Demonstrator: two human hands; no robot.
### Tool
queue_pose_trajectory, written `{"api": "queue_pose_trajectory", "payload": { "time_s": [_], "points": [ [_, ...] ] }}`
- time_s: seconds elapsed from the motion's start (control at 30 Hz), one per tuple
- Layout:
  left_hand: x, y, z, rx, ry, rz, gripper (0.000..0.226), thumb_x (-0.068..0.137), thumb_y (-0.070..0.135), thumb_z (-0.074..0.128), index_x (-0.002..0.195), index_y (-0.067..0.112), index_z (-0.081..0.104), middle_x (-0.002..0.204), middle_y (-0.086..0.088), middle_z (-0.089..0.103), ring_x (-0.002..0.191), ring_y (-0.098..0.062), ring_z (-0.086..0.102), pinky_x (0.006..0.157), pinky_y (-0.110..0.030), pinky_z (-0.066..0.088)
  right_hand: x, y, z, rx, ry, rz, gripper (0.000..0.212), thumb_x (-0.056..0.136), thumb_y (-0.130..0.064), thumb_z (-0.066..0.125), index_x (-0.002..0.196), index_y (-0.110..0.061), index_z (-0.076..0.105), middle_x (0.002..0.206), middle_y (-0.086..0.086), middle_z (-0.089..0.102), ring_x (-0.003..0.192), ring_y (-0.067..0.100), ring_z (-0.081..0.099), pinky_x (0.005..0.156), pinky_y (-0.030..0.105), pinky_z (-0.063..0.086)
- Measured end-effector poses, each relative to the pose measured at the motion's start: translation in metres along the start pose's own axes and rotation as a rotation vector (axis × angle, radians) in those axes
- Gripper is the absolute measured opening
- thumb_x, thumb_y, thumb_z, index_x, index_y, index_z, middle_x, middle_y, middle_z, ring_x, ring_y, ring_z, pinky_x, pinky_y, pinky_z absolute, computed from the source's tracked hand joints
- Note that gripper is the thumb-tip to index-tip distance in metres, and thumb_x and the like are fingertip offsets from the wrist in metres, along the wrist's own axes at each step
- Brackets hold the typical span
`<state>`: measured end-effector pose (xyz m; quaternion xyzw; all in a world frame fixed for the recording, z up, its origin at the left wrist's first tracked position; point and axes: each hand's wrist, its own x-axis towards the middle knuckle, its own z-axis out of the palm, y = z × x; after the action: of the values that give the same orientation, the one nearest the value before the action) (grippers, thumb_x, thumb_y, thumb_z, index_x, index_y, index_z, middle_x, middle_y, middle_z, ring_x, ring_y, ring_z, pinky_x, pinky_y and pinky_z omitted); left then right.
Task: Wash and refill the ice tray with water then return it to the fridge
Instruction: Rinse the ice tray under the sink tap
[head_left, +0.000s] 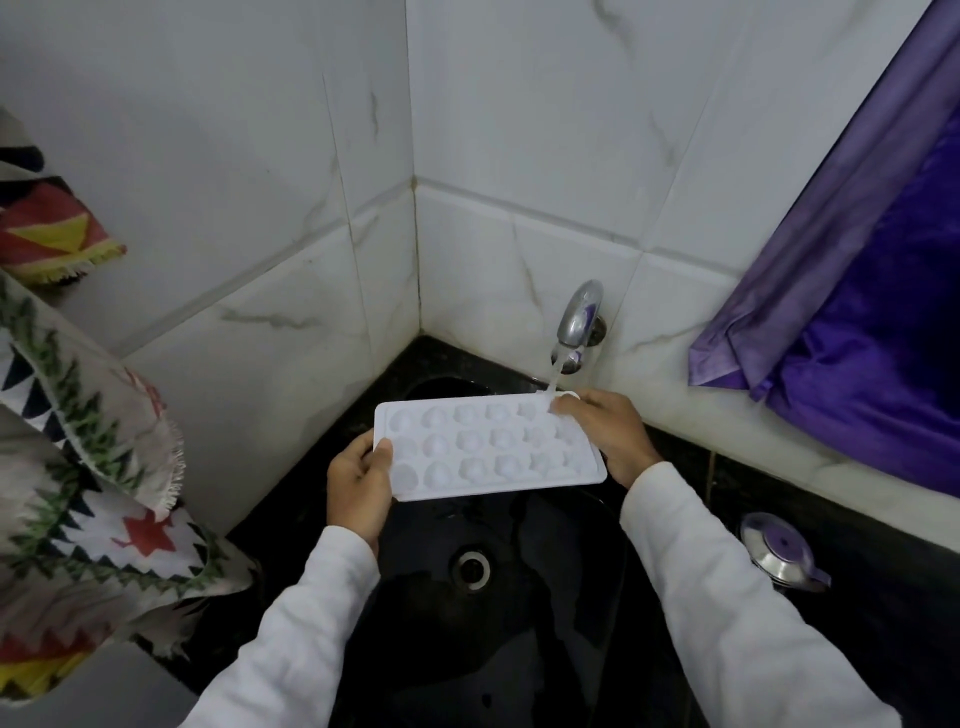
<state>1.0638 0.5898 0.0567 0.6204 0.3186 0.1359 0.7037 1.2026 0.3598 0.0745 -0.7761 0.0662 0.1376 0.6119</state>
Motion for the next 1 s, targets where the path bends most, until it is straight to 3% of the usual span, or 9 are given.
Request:
{"api": "queue_pose_trajectory", "payload": {
  "time_s": [0.13,0.3,0.4,0.5,0.57,0.63,0.73,0.8,1.0],
  "points": [
    [0.000,0.002,-0.005,-0.004,0.016,0.012,0.023,0.103,0.011,0.049,0.113,0.014,0.070,0.102,-0.008,0.076,0.098,-0.028,0.072,0.093,-0.048,0.057,0.004,-0.007,0.001,0.019,-0.069,0.018,0.010,0.083,-0.009,0.074,0.093,-0.007,0.075,0.090,0.013,0.077,0.080,0.027,0.074,0.073,0.037,0.061],
    [-0.002,0.006,-0.005,0.005,0.020,0.065,0.022,0.103,0.012,0.049,0.115,0.015,0.068,0.103,-0.009,0.076,0.099,-0.027,0.072,0.094,-0.045,0.056,0.019,-0.012,0.018,-0.067,0.100,-0.033,0.006,0.078,-0.021,0.081,0.078,-0.019,0.075,0.083,0.003,0.076,0.075,0.019,0.072,0.071,0.030,0.059],
    [-0.001,0.008,-0.007,0.008,0.038,0.082,0.022,0.103,0.013,0.049,0.108,0.023,0.068,0.103,-0.009,0.076,0.099,-0.027,0.072,0.094,-0.046,0.056,0.020,-0.018,0.022,0.027,0.040,0.020,0.006,0.078,-0.011,0.080,0.079,-0.012,0.075,0.083,0.008,0.076,0.069,0.019,0.071,0.064,0.030,0.059],
    [0.004,0.008,-0.009,0.004,0.069,0.063,0.021,0.103,0.012,0.050,0.105,0.022,0.068,0.101,-0.009,0.075,0.099,-0.029,0.071,0.095,-0.048,0.056,0.023,-0.023,0.020,0.213,-0.072,0.190,0.006,0.081,-0.004,0.073,0.086,-0.004,0.072,0.085,0.015,0.075,0.068,0.024,0.071,0.061,0.035,0.059],
    [0.008,0.007,-0.010,0.007,0.086,0.050,0.021,0.102,0.014,0.051,0.112,0.016,0.070,0.100,-0.008,0.076,0.099,-0.029,0.072,0.096,-0.051,0.055,0.032,-0.023,0.018,0.377,0.007,0.241,0.004,0.082,-0.010,0.067,0.082,-0.007,0.067,0.078,0.008,0.070,0.057,0.018,0.066,0.056,0.030,0.055],
    [0.012,0.005,-0.012,0.017,0.100,0.040,0.025,0.101,0.014,0.051,0.118,0.012,0.069,0.100,-0.008,0.076,0.099,-0.028,0.072,0.097,-0.052,0.055,0.045,-0.021,0.013,0.445,0.159,0.225,0.008,0.081,-0.016,0.067,0.085,-0.009,0.065,0.082,0.004,0.065,0.067,0.017,0.065,0.064,0.031,0.055],
    [0.014,0.002,-0.015,0.032,0.100,0.030,0.025,0.101,0.013,0.051,0.118,0.011,0.069,0.101,-0.009,0.075,0.099,-0.029,0.071,0.097,-0.053,0.054,0.065,-0.022,0.009,0.342,0.165,0.218,0.022,0.088,-0.023,0.071,0.097,-0.005,0.061,0.092,0.006,0.063,0.084,0.022,0.065,0.069,0.034,0.057],
    [0.015,0.000,-0.016,0.031,0.094,0.024,0.023,0.101,0.013,0.051,0.114,0.013,0.070,0.102,-0.010,0.075,0.099,-0.030,0.071,0.097,-0.054,0.054,0.075,-0.024,0.009,0.297,0.128,0.217,0.027,0.091,-0.023,0.070,0.106,-0.002,0.061,0.091,0.006,0.065,0.081,0.021,0.066,0.064,0.031,0.056],
    [0.018,-0.003,-0.014,0.017,0.067,0.012,0.022,0.103,0.014,0.050,0.113,0.017,0.069,0.105,-0.009,0.075,0.100,-0.028,0.071,0.096,-0.053,0.055,0.090,-0.025,0.015,0.281,0.165,0.219,0.019,0.094,-0.012,0.064,0.109,-0.002,0.059,0.080,0.007,0.060,0.066,0.016,0.059,0.058,0.027,0.051]
  ]
}}
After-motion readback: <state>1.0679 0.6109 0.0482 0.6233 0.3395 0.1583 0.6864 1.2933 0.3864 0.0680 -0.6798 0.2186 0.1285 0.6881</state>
